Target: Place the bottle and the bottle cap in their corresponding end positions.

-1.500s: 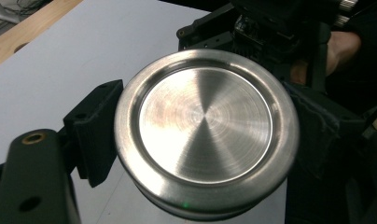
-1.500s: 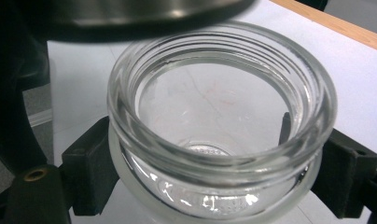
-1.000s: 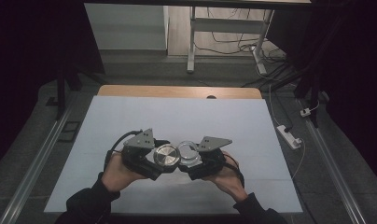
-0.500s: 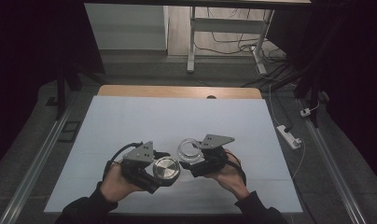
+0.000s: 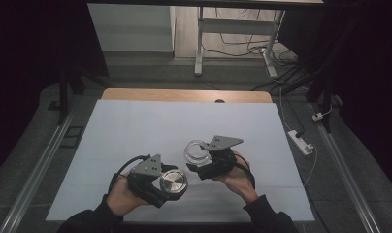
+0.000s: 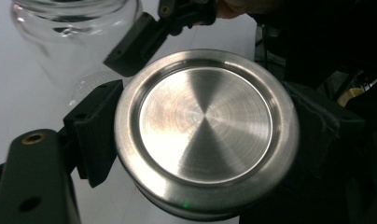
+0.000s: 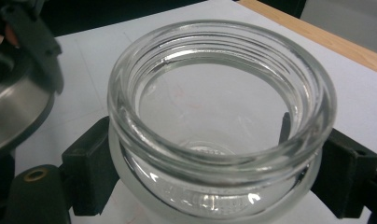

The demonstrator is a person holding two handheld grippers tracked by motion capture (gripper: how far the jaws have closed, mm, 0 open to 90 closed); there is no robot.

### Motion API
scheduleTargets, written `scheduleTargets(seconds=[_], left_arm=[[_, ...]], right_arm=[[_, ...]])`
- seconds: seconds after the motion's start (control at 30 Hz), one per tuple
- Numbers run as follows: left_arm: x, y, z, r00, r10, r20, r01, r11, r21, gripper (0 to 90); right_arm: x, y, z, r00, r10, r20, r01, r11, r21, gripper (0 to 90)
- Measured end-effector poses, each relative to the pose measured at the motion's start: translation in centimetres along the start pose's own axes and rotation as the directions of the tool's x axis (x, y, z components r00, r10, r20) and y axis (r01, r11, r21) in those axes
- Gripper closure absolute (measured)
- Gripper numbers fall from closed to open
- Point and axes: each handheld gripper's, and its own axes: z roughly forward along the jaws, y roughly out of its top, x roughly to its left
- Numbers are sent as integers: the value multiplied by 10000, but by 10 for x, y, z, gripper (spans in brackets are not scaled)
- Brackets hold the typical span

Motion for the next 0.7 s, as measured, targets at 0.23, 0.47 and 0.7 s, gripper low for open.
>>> scheduleTargets(seconds=[0.23,0.47,0.7], left_arm=[[2,-2,6,9999,-3,-136,4,10000,78,192],[5,-5,17,9997,-9,-224,14,9997,229,192],[10,-8,26,9995,-21,-311,27,9998,189,192]], right_arm=[[-7,7,7,10000,30,89,-30,10000,-40,151],[-14,12,14,9997,71,215,-70,10000,-43,151],[-21,15,21,9991,239,361,-238,9997,-21,151]])
